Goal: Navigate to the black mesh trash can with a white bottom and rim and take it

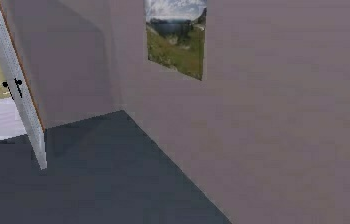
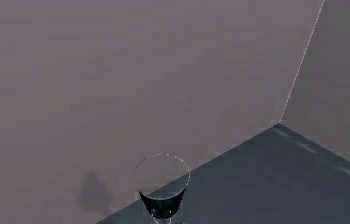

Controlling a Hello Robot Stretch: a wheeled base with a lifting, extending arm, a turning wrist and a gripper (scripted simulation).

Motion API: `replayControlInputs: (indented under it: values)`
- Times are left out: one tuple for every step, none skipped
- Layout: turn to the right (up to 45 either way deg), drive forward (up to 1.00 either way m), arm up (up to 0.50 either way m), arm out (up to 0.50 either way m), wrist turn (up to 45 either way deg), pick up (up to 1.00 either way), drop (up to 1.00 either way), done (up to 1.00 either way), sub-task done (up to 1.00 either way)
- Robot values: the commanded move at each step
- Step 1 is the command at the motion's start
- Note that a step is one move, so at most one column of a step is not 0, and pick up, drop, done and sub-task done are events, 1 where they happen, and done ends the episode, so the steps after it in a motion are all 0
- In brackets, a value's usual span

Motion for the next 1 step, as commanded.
replayControlInputs:
  values:
    - [0.0,0.0,0.0,0.0,0.0,0.0,0.0,1.0,0.0]
